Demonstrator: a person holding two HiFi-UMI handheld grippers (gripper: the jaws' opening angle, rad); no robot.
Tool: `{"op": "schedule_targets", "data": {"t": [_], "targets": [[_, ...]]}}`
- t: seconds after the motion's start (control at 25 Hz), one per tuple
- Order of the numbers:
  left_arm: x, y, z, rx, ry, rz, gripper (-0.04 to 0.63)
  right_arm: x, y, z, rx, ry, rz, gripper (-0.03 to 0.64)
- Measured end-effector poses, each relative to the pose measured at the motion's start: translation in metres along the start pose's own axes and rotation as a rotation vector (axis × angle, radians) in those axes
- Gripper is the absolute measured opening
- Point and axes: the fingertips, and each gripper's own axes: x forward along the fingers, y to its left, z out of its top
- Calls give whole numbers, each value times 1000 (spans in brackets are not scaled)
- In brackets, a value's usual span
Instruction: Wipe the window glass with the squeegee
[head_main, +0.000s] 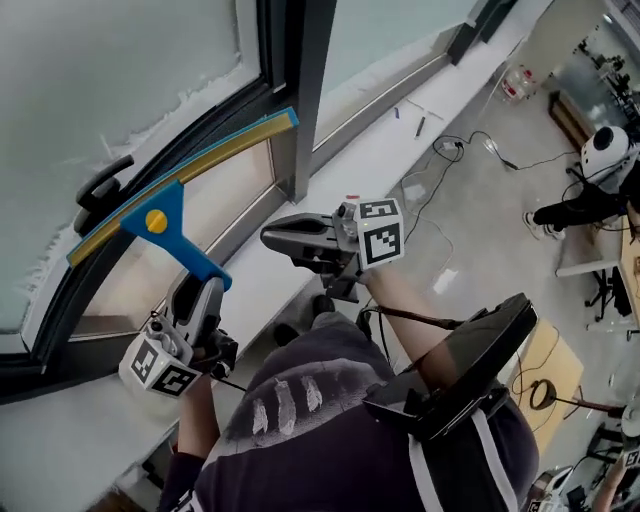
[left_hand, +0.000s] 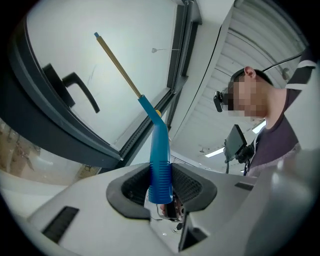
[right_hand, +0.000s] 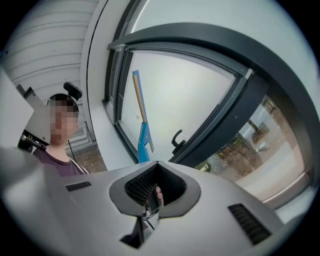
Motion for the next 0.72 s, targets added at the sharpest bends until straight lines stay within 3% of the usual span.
{"op": "schedule_targets", "data": {"t": [0.36,0.72], "targets": [[58,-31,-32,-3,68,-116,137,-70,13,21,-17,-103,-41,5],[169,-73,-97,0,140,-142,137,-194,-7,54,-3,-142,-82,3]]}}
